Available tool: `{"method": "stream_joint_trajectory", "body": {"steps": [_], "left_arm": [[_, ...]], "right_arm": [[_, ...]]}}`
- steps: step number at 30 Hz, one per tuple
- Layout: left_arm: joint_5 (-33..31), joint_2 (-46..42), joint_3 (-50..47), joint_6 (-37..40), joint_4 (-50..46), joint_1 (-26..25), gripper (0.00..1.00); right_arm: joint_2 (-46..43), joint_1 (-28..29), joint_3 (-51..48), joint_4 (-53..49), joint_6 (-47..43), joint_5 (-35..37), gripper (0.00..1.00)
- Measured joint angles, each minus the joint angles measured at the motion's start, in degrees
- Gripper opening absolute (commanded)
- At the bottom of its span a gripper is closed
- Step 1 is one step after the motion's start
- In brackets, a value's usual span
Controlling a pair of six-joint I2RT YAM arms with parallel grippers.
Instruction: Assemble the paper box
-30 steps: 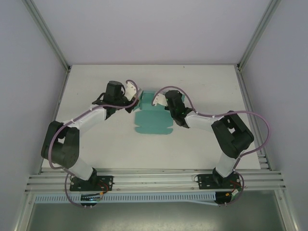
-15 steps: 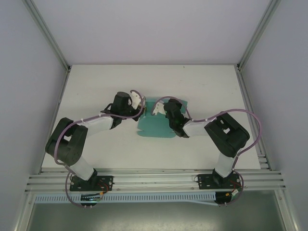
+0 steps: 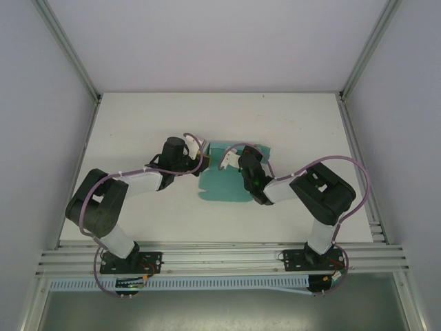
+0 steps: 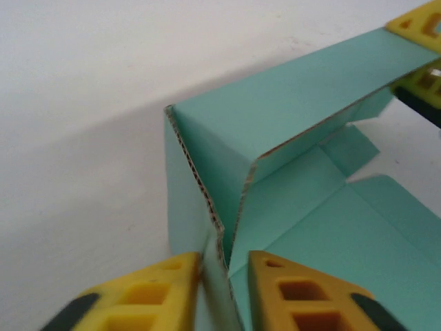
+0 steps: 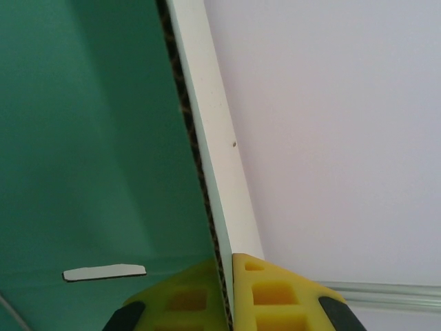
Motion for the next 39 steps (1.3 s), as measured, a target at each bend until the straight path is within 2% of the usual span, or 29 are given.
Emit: {"method": "stream_joint_trajectory", "body": {"steps": [1, 2, 3, 5, 11, 14, 17, 18, 20, 23, 30, 39], "left_arm": [[-1.6, -0.6, -0.7, -0.2, -0.2, -0.1, 0.51], [-3.8, -1.5, -1.6, -0.7, -0.5, -0.2, 0.52], [-6.2, -2.8, -2.3, -1.3, -1.5, -0.3, 0.6], [-9.8, -5.3, -2.7, -2.0, -3.6, -0.3, 0.98], [-21.4, -14.2, -0.9, -6.8, -12.1, 0.4, 0.99], [-24.2, -15.1, 1.7, -11.6, -17.6, 4.9, 0.99], [-27.3, -12.4, 4.8, -15.0, -23.3, 10.3, 0.98], [-27.4, -10.9, 5.7, -15.4, -24.5, 11.1, 0.94], [-24.9, -8.3, 6.1, -15.1, -25.0, 11.3, 0.84], [-17.3, -5.1, 5.9, -12.8, -24.7, 10.4, 0.78], [-5.2, -3.2, 2.6, -6.2, -18.5, 4.2, 0.77], [1.3, 0.1, 1.2, -2.2, -9.3, 2.6, 0.76]], "right_arm": [[0.0, 0.1, -0.2, 0.3, -0.1, -0.2, 0.0], [0.0, 0.2, -0.4, 0.5, -0.2, -0.5, 0.0], [0.0, 0.2, -0.7, 1.0, -0.5, -1.0, 0.0], [0.0, 0.2, -1.2, 1.8, -1.0, -1.4, 0.0], [0.0, 0.2, -1.8, 3.3, -1.9, -1.9, 0.0], [-0.1, 0.2, -1.8, 3.2, -1.9, -2.3, 0.0], [-0.1, 0.2, -1.8, 3.2, -1.4, -2.7, 0.0], [-0.1, 0.2, -1.8, 3.1, -1.2, -2.7, 0.0], [-0.2, 0.2, -1.8, 3.0, -0.8, -2.7, 0.0], [-0.5, 0.2, -1.8, 2.3, -0.4, -2.7, 0.0], [-0.5, 0.1, -1.7, 1.4, 0.3, -2.8, 0.0], [-0.5, 0.0, -1.2, 0.2, 0.8, -2.7, 0.0]]}}
